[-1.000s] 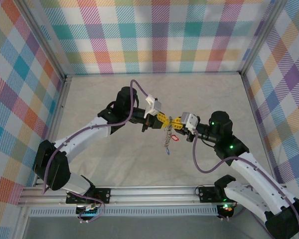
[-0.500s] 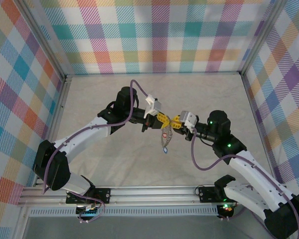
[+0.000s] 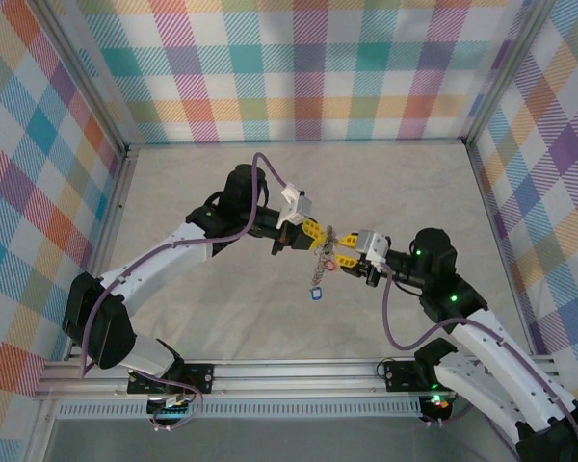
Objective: Put the keys on the keyring
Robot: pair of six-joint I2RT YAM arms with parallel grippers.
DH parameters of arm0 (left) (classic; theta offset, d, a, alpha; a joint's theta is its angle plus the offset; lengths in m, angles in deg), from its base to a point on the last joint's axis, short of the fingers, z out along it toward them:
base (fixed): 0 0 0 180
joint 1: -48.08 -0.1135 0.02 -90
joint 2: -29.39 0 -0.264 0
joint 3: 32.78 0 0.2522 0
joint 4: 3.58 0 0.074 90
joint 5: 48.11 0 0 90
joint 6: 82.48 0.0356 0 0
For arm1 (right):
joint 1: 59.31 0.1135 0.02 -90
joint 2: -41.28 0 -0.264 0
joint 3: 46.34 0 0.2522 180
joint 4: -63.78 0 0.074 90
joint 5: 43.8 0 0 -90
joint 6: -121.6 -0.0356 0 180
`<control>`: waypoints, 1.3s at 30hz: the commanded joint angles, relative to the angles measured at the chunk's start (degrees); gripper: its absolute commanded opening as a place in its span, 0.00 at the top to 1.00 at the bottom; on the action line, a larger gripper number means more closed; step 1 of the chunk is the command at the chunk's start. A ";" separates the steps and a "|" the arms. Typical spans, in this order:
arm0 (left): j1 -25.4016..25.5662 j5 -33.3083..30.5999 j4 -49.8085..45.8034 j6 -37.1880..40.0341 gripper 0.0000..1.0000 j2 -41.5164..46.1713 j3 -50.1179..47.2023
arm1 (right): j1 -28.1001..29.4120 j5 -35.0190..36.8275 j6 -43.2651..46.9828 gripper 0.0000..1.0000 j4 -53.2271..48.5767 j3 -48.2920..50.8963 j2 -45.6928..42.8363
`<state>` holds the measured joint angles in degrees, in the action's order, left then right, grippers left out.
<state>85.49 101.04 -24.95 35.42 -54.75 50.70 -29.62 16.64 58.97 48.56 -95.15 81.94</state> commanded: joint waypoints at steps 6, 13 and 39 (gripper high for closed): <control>0.21 2.21 0.17 1.07 1.00 1.61 3.06 | 0.19 -1.38 -4.70 0.58 5.41 1.71 2.93; 0.21 1.51 0.96 0.30 1.00 1.54 2.80 | 0.29 -2.14 -10.54 0.59 14.36 3.26 5.97; 0.21 5.46 -13.18 11.54 1.00 0.46 6.89 | 0.63 -8.96 -10.28 0.70 11.48 3.41 6.97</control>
<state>85.49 103.91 -33.98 42.37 -54.75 55.33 -29.33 9.84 47.50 61.20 -91.63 90.16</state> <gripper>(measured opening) 0.049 0.302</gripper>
